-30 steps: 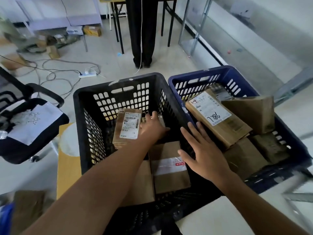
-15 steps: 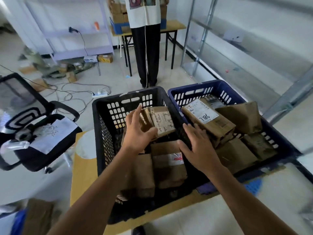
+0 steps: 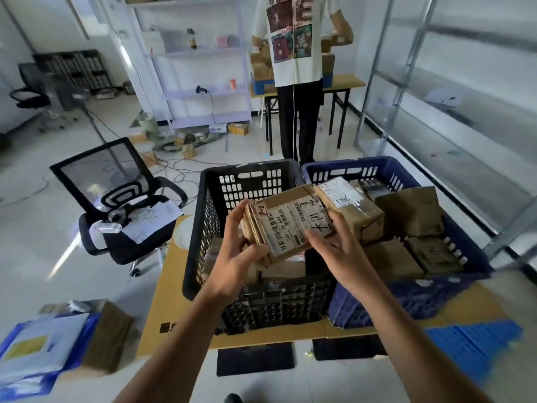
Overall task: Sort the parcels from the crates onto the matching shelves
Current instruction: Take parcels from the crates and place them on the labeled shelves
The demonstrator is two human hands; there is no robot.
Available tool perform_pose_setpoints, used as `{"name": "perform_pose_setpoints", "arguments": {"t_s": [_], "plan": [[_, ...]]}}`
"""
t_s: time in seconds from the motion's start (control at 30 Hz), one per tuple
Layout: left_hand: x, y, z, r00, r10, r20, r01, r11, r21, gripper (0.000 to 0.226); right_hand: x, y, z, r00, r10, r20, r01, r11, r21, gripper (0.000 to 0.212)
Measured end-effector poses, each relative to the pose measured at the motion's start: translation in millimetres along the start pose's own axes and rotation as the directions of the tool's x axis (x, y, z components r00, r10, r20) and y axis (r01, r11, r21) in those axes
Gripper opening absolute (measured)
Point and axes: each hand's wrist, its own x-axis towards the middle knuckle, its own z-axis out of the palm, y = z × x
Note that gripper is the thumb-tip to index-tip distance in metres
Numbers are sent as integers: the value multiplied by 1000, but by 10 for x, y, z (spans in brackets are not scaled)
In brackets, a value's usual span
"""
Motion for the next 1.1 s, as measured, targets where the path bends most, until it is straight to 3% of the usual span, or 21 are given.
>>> {"name": "perform_pose_setpoints", "arguments": {"t_s": [0.17,0.33,0.5,0.57,0.67,0.73,0.8,0.9,1.03,1.1], "plan": [[-203,223,-126,1000,-11,9,10,996,93,87,-113,-231,-38,990,-26,139,32,999,-42,61],[-205,444,-365,997,54,55,-65,977,204,88,-97,-368,86,990,-29,141,24,999,38,114],[-303,569,-365,975,95,-200,-76,992,102,66,-75,-555,463,999,-24,30,16,971,238,88],[-394,500,-337,961,104,-258,-63,985,164,70,-98,-600,654,999,-4,-34,13,959,284,90],[-432,437,-318,930,74,-360,-56,997,61,89,-196,-598,877,992,87,-90,-53,945,322,99],[-389,447,-395,916,75,-395,-66,997,37,79,-272,-597,945,987,143,-78,-110,939,327,91],[-341,449,-532,941,85,-327,-80,996,30,72,-338,-621,922,985,154,-75,-129,956,265,80],[-316,447,-680,993,74,-96,-74,997,3,95,-424,-676,739,990,112,-87,-95,979,180,90],[-323,479,-629,983,82,167,-83,997,-3,111,-653,-757,567,994,90,66,-95,992,79,73],[-331,474,-530,970,93,223,-89,996,-26,111,-814,-733,565,993,109,36,-110,994,25,67]]}}
